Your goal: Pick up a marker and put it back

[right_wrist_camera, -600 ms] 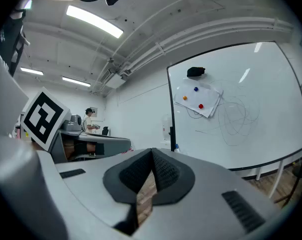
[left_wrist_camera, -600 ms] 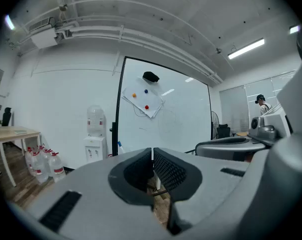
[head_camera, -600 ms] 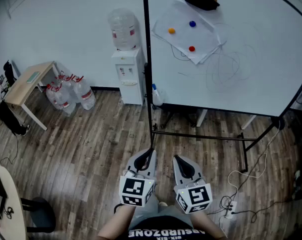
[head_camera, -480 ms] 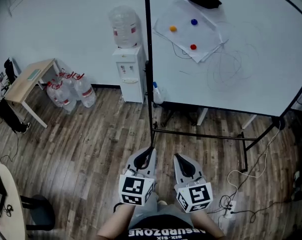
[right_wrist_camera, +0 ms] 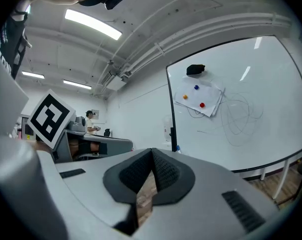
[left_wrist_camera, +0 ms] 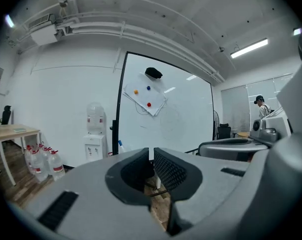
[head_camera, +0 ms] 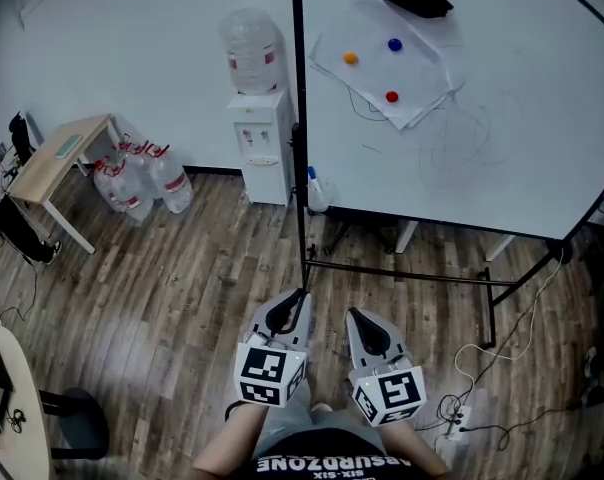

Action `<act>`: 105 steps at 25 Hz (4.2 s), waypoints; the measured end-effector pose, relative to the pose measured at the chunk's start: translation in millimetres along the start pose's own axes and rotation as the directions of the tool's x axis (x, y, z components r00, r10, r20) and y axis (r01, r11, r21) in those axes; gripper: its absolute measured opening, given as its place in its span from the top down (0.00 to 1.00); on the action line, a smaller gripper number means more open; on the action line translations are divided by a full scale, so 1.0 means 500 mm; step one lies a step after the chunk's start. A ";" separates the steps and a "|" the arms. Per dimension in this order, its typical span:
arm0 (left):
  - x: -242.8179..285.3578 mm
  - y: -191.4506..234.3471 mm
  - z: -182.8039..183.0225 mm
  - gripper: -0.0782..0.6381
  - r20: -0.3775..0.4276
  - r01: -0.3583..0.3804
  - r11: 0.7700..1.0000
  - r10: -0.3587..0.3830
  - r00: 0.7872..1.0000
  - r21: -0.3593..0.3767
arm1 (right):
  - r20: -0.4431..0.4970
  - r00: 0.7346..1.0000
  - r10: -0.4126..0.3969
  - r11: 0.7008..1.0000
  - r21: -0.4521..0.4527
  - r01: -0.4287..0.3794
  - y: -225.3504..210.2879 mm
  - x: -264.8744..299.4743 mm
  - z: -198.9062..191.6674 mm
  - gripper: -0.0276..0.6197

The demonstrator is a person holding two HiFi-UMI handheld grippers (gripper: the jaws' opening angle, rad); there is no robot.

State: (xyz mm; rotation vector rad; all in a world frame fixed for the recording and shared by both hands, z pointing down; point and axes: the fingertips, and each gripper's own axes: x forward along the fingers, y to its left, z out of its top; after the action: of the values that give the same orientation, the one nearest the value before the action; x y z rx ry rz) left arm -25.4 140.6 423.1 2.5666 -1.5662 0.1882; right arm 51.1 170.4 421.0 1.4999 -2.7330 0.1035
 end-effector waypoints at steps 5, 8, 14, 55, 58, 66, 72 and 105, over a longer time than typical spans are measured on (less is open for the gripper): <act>0.034 0.014 0.029 0.70 0.038 0.048 0.998 -0.047 0.998 -0.045 | -0.007 1.000 -0.007 1.000 -0.001 0.007 -0.016 0.022 -0.001 0.96; 0.058 0.018 0.045 0.61 0.048 0.082 0.996 -0.080 0.996 -0.043 | -0.007 1.000 -0.006 1.000 -0.003 0.006 -0.024 0.037 -0.002 0.96; 0.116 0.044 0.072 0.56 0.061 0.085 0.996 -0.083 0.995 -0.026 | -0.007 1.000 -0.016 1.000 -0.003 0.016 -0.054 0.074 0.001 0.96; 0.553 0.338 0.021 0.56 -0.149 0.225 0.973 -0.230 0.962 -0.048 | -0.056 0.983 -0.173 0.984 0.021 0.175 -0.233 0.536 0.013 0.96; 0.586 0.349 0.006 0.56 -0.171 0.242 0.968 -0.249 0.953 -0.060 | -0.055 0.976 -0.212 0.977 0.026 0.213 -0.255 0.545 0.010 0.96; 0.675 0.364 -0.035 0.56 -0.226 0.224 0.963 -0.254 0.940 -0.149 | -0.070 0.971 -0.227 0.973 0.021 0.229 -0.313 0.566 0.010 0.96; 0.719 0.364 -0.047 0.56 -0.258 0.189 0.967 -0.229 0.938 -0.173 | -0.068 0.978 -0.199 0.979 0.020 0.201 -0.350 0.585 0.027 0.96; 0.808 0.407 -0.121 0.69 -0.332 0.046 0.967 -0.130 0.934 -0.250 | -0.078 0.987 -0.139 0.990 0.013 0.141 -0.391 0.610 0.022 0.96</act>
State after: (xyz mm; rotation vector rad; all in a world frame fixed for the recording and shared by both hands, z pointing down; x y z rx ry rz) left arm -25.4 -294.2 561.5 2.2622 -1.2578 0.3936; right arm 52.3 -191.7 434.8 1.6508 -2.5661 0.1801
